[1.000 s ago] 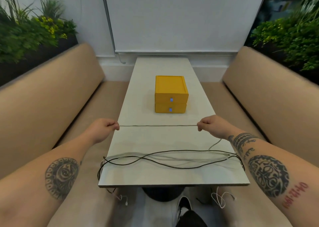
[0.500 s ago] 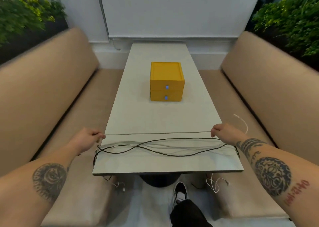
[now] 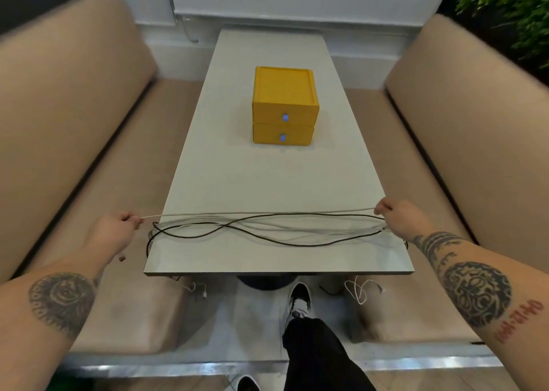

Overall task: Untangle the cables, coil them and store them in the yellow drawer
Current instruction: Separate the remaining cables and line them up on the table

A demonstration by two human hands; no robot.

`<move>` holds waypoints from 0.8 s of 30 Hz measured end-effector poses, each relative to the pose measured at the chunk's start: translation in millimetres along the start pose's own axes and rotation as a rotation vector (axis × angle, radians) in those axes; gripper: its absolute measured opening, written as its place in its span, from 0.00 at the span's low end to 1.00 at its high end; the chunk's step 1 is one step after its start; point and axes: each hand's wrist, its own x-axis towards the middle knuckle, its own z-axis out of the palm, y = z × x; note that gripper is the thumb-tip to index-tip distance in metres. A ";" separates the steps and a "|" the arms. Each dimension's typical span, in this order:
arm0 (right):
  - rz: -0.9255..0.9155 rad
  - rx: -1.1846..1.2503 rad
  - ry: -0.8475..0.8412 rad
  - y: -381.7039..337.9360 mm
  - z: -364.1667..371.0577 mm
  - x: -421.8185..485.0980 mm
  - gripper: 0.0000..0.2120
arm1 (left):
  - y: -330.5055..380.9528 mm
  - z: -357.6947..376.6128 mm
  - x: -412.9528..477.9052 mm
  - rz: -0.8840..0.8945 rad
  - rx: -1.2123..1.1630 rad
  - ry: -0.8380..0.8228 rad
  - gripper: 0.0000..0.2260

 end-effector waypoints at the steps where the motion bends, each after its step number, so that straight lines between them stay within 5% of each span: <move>1: 0.014 -0.017 0.027 1.1 2.1 1.4 0.12 | -6.4 6.1 3.2 -0.006 0.021 0.010 0.07; 9: -0.011 0.007 0.124 6.4 16.4 -8.2 0.12 | -52.2 39.1 28.3 -0.237 -0.041 0.051 0.13; 18: 0.012 -0.013 0.113 18.1 41.0 -5.1 0.13 | -32.5 60.2 22.7 -0.191 -0.235 -0.017 0.07; 24: 0.000 -0.092 0.081 3.7 41.4 0.8 0.16 | -2.9 44.3 16.8 -0.031 -0.270 -0.119 0.25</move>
